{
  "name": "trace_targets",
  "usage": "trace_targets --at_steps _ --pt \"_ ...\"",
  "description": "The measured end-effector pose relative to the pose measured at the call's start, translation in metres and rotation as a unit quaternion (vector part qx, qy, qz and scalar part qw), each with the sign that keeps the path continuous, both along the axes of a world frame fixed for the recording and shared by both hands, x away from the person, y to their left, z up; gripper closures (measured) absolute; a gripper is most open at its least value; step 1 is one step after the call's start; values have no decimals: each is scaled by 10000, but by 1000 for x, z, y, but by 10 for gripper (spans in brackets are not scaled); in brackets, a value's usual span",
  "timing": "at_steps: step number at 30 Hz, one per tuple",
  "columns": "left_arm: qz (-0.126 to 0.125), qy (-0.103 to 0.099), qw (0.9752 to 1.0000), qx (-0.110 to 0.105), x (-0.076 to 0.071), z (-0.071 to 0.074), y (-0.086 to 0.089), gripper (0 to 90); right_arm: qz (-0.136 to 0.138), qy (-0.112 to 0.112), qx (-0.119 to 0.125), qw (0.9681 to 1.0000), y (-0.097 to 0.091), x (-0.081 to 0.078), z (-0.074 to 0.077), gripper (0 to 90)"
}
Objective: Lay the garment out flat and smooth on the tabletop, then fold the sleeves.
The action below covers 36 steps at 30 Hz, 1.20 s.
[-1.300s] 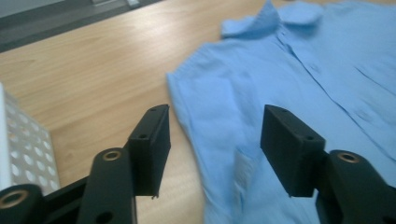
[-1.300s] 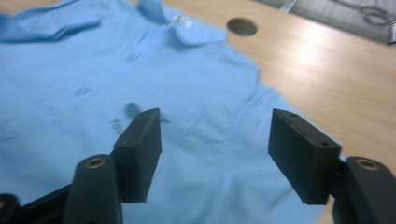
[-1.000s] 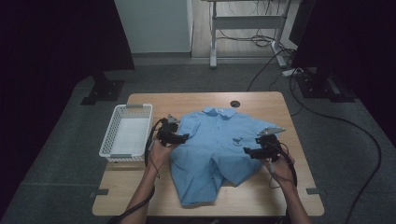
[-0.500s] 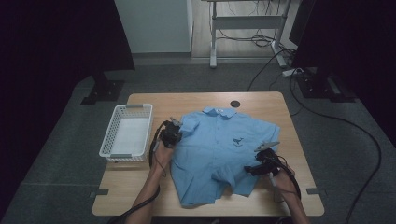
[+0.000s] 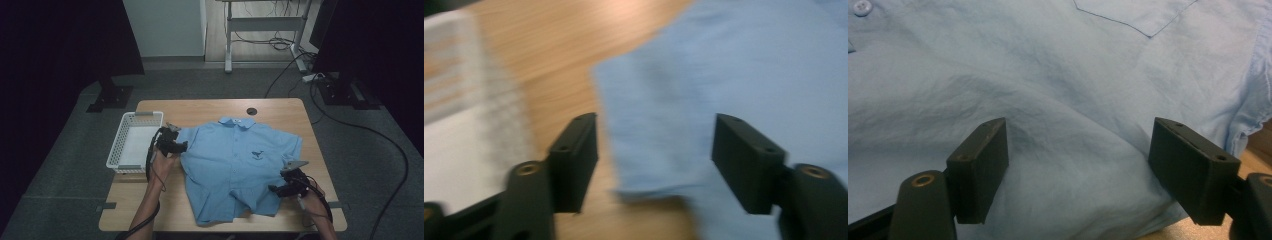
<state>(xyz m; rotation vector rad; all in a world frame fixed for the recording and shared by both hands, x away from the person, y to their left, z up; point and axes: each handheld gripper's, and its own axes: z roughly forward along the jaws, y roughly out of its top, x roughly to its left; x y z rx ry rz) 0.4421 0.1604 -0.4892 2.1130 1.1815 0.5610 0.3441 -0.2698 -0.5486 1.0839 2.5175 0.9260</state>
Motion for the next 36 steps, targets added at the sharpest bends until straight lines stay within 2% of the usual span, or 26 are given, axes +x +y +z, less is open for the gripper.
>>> trace_targets --at_steps 3,7,10,13,15,18,25,30,36 --pt "-474 139 9984 -285 -14 -11 -12 212 31 25 83 10000 -1 0 -1 205" --pt "-868 233 9956 -254 -29 -30 -25 180 60 67 133 9999 -2 1 0 194" --pt "-973 294 9945 -239 -36 -43 -30 175 56 90 141 9998 -1 1 0 179" --pt "-972 376 9945 -118 -38 -57 -31 169 79 73 191 9998 -1 -1 2 168" --pt "-1027 146 9946 -64 -41 -63 -31 139 73 49 231 9997 -1 -2 5 161" --pt "-1060 -15 9942 -186 -45 -67 -28 139 80 -6 306 9995 -2 -4 10 150" --pt "-906 -27 9957 -187 -51 -67 -28 153 -70 -148 559 9983 2 -1 25 120" --pt "-831 -33 9963 -212 -53 -67 -28 156 -192 -266 758 9966 18 14 38 92" --pt "-817 -38 9964 -214 -54 -67 -28 162 -206 -464 830 9953 55 42 46 64"
